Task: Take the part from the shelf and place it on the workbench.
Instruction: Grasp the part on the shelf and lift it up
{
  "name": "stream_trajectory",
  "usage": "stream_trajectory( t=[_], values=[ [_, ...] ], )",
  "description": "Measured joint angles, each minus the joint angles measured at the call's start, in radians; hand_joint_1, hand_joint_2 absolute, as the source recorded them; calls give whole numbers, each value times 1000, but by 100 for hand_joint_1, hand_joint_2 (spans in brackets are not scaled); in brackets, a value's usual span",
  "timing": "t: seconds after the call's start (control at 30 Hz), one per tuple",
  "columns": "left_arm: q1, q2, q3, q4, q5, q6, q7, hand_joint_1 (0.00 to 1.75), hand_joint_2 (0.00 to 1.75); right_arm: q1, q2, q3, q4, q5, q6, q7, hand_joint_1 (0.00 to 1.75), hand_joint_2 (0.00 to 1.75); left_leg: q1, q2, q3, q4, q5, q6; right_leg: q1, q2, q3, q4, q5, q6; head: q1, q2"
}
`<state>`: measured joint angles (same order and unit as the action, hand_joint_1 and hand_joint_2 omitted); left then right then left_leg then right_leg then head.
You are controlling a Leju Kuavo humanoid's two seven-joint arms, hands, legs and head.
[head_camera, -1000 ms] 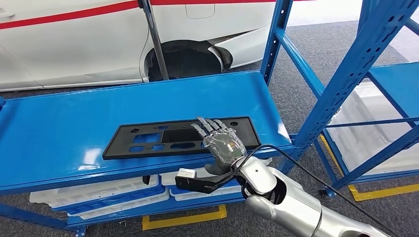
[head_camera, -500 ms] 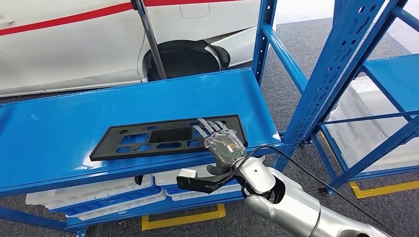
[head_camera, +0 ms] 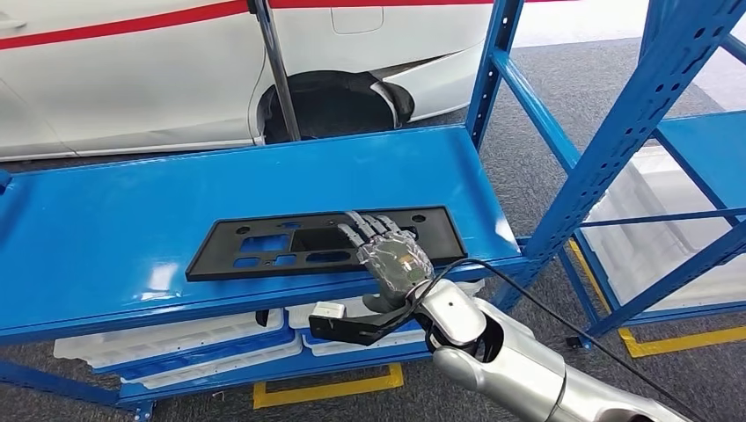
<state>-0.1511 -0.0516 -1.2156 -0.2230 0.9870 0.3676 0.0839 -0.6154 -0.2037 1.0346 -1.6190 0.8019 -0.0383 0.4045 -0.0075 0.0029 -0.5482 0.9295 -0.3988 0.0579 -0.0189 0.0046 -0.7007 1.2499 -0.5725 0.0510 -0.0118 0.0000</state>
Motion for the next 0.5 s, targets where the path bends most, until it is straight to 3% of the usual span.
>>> stream_trajectory(
  t=[0.03,0.07,0.17,0.23,0.3,0.37,0.4,0.5],
  values=[
    [1,-1,0,0,-1,0,0,0,0,2,0,0,1,0,1,0,0,175,0,0,0,1,0,0,0,0,-11,22,1,1,0,0],
    [1,-1,0,0,-3,-1,0,0,0,3,0,0,3,0,3,0,0,175,0,-1,0,1,-1,0,-1,0,-1,3,21,2,0,0],
    [-2,-2,0,0,-9,-3,3,0,0,0,3,2,8,2,11,-5,0,175,0,-3,-3,16,-9,-11,-3,-2,97,-194,113,2,0,0],
    [-4,-2,0,0,-12,-3,7,0,0,-2,7,4,11,3,15,-8,0,175,-3,-3,-9,28,-16,-19,-1,-1,126,-257,127,-6,0,0],
    [-4,-2,0,0,-13,-4,10,0,87,-2,11,5,15,3,17,-9,0,175,-2,-2,-12,32,-17,-24,1,1,125,-259,128,-18,0,0],
    [-5,-3,-1,0,-13,-4,10,0,175,-4,15,6,19,3,19,-10,0,175,3,-2,-25,61,-38,-33,-1,1,125,-260,130,-27,-1,0],
    [-5,-3,-1,0,-14,-4,7,0,175,-6,18,6,21,3,20,-11,0,175,5,-2,-44,103,-62,-40,-4,1,124,-261,131,-31,-1,0],
    [-5,-3,-1,0,-18,-3,-5,0,175,-6,24,9,28,1,24,-15,0,175,14,-2,-136,301,-146,-58,-5,1,122,-260,132,-33,-3,0]
  ],
)
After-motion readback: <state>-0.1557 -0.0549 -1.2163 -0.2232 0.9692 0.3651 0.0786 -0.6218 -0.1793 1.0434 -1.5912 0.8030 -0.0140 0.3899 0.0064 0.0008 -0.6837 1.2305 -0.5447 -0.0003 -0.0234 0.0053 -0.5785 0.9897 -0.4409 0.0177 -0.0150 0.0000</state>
